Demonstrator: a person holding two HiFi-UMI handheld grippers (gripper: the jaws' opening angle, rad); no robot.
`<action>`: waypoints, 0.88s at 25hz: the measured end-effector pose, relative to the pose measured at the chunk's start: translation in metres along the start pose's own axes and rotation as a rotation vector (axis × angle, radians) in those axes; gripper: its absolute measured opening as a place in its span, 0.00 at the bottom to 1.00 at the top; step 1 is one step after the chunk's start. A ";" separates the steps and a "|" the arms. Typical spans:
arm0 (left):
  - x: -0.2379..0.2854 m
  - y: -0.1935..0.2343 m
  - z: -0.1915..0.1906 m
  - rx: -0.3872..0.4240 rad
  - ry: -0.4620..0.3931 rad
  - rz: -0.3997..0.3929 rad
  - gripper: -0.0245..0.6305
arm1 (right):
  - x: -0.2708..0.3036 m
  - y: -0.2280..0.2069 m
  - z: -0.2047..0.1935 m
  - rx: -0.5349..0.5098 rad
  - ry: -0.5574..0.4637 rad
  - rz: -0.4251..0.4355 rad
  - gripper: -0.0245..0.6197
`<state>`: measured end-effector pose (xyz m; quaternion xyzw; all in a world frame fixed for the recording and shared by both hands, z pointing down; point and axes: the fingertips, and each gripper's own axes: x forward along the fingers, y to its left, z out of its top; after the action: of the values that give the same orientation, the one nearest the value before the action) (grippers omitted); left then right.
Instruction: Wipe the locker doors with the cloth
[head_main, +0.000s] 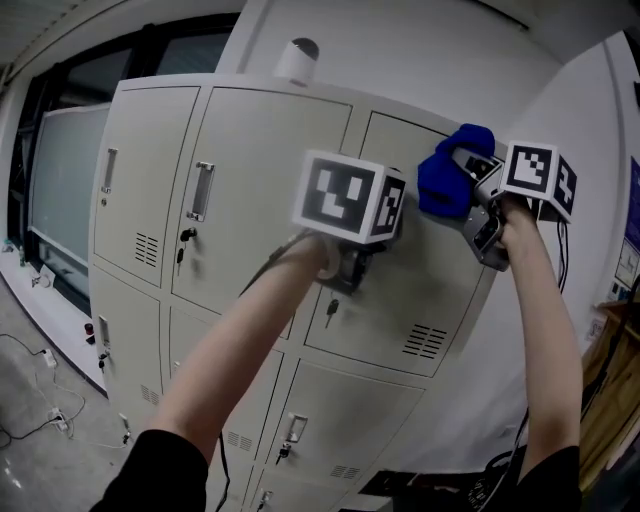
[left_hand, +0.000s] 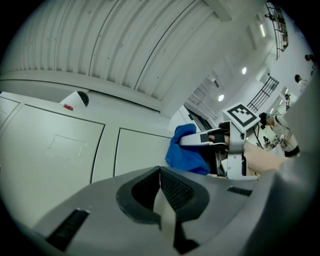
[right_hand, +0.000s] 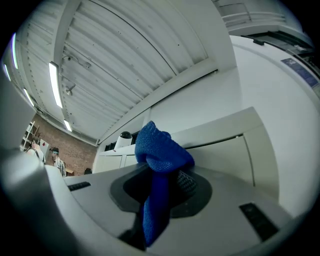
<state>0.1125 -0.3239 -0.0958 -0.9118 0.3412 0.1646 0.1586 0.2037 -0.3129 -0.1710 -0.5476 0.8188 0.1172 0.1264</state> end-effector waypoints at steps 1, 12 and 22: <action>0.001 -0.003 0.000 0.001 0.001 -0.005 0.05 | -0.004 -0.006 0.002 0.005 -0.003 -0.010 0.15; 0.014 -0.029 -0.005 -0.019 0.001 -0.055 0.05 | -0.044 -0.060 0.017 0.032 -0.031 -0.121 0.15; 0.016 -0.033 -0.009 -0.022 0.000 -0.073 0.05 | -0.064 -0.088 0.026 0.043 -0.057 -0.181 0.15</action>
<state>0.1479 -0.3131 -0.0887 -0.9254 0.3057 0.1624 0.1543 0.3110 -0.2813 -0.1782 -0.6129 0.7645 0.1032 0.1714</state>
